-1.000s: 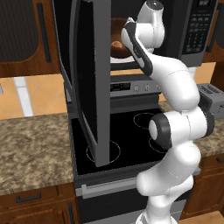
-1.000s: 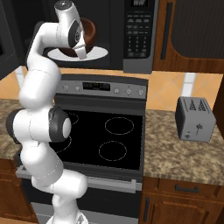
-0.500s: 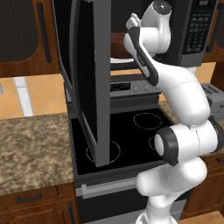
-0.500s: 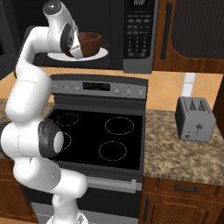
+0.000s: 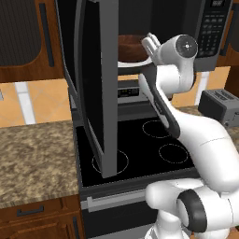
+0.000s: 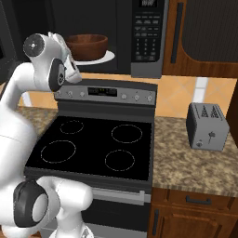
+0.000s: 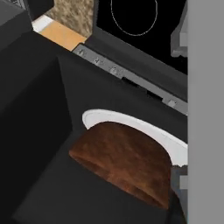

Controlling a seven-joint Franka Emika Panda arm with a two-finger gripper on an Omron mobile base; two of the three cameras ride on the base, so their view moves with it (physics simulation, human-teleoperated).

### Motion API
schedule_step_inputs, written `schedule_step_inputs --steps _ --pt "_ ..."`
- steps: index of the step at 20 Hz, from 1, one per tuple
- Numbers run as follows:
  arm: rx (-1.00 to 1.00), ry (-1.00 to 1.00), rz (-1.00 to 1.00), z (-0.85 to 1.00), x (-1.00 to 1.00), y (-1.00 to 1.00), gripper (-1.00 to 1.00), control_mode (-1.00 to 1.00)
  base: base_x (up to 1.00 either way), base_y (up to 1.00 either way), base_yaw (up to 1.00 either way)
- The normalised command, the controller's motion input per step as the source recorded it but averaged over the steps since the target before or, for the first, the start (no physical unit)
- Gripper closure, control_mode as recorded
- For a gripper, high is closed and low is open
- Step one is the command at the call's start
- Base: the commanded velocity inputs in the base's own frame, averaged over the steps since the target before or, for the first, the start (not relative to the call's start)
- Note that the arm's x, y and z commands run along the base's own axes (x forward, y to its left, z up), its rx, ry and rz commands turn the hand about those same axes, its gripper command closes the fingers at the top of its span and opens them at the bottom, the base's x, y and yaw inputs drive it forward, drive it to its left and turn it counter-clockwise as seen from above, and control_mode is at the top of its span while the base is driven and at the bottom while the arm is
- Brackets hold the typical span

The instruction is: Pick the onion from the sink and place it in the bowl. Then pick the bowl and place it in the microwave. Then close the microwave door and press the start button.

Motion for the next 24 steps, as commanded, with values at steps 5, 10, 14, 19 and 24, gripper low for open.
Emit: schedule_step_inputs --steps 5,10,14,19,24 --pt "-0.31 -0.04 -0.04 -0.13 -0.53 -0.02 -1.00 -1.00 0.00 0.00 0.00" --pt "-0.32 0.01 0.00 -0.57 0.00 -0.03 -1.00 -1.00 0.00 0.00 0.00" --pt "-0.36 -0.02 -0.01 -0.51 -0.19 0.01 -1.00 -1.00 0.00 0.00 0.00" --pt "-0.39 -0.11 -0.10 -0.36 -0.36 0.19 -1.00 -1.00 0.00 0.00 0.00" --pt "-0.40 -0.11 -0.15 -0.35 -0.34 0.34 -1.00 -1.00 0.00 0.00 0.00"
